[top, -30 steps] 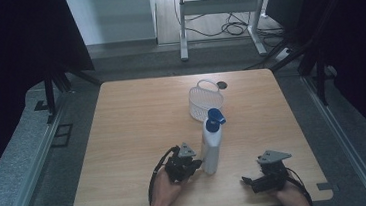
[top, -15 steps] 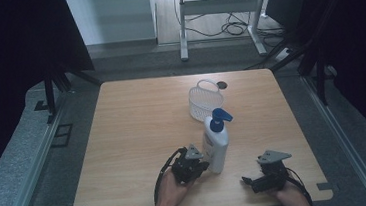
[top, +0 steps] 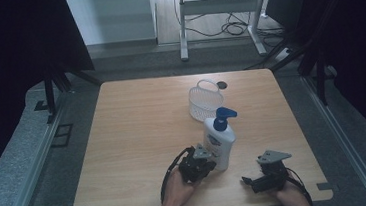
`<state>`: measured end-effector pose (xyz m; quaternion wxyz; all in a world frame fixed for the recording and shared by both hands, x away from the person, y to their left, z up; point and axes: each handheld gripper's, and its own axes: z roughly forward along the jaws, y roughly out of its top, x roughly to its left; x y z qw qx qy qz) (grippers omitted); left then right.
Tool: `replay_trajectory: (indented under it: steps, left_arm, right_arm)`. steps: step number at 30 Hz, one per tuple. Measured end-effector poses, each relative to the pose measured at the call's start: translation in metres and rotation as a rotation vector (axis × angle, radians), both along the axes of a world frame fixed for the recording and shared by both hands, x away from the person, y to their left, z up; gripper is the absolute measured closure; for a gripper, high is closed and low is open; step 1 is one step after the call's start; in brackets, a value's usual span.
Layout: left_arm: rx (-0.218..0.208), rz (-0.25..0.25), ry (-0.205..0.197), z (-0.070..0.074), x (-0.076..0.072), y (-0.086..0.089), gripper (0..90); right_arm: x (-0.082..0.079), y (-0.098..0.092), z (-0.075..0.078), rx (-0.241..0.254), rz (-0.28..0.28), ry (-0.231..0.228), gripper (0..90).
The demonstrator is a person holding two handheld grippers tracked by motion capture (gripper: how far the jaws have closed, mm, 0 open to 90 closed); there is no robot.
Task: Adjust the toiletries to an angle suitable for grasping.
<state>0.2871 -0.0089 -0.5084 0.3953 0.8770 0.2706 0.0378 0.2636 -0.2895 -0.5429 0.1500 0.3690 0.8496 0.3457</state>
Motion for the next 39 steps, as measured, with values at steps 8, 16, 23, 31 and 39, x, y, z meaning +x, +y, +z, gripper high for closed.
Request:
replay_trajectory:
  steps: [8,16,23,31,39]
  left_arm:
    - [0.008,0.001,-0.004,-0.001,0.0,-0.004,87.2]
    - [0.022,0.026,-0.023,0.001,-0.004,0.005,75.6]
    - [0.036,0.047,-0.033,0.005,-0.008,0.015,64.1]
    - [0.068,0.074,-0.053,0.009,-0.015,0.032,48.7]
    - [0.074,0.1,-0.066,0.01,-0.022,0.046,36.5]
  right_arm:
    - [0.0,0.0,0.0,0.0,-0.001,0.0,0.0]
    - [0.0,0.0,0.0,0.001,-0.001,0.0,0.0]
    - [0.0,0.0,0.0,0.0,0.0,-0.001,0.0]
    - [0.0,0.0,0.0,0.0,0.0,-0.002,0.0]
    - [0.0,0.0,0.0,0.0,-0.001,-0.002,0.0]
